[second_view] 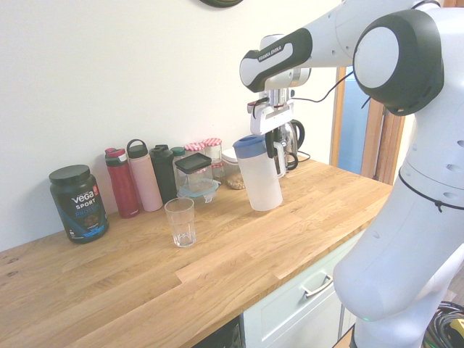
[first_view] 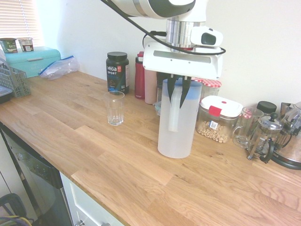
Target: Pour me some water
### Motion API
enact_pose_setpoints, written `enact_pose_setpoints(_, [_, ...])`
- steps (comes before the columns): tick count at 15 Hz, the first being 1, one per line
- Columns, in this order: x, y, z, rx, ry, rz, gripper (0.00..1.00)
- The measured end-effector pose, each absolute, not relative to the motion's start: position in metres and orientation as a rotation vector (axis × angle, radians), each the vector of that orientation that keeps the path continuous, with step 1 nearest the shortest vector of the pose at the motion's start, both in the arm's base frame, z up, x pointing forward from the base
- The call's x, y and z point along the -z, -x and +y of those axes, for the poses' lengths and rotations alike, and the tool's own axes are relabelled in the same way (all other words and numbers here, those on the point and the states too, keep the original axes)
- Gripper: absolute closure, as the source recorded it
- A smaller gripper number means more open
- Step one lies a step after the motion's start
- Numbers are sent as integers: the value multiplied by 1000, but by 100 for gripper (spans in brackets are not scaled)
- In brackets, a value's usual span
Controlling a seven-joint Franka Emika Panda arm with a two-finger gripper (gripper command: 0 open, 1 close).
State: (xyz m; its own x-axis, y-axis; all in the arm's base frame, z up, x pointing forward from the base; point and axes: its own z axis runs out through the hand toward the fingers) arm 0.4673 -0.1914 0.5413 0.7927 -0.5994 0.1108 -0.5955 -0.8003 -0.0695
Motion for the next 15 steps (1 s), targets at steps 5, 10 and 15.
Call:
enact_pose_setpoints(5, [-533,-464,-212,361,2850,1087,100])
enact_pose_setpoints(10, [-513,-456,-216,332,2840,1115,100])
enact_pose_setpoints(15, [-510,-452,-222,325,2807,1160,0])
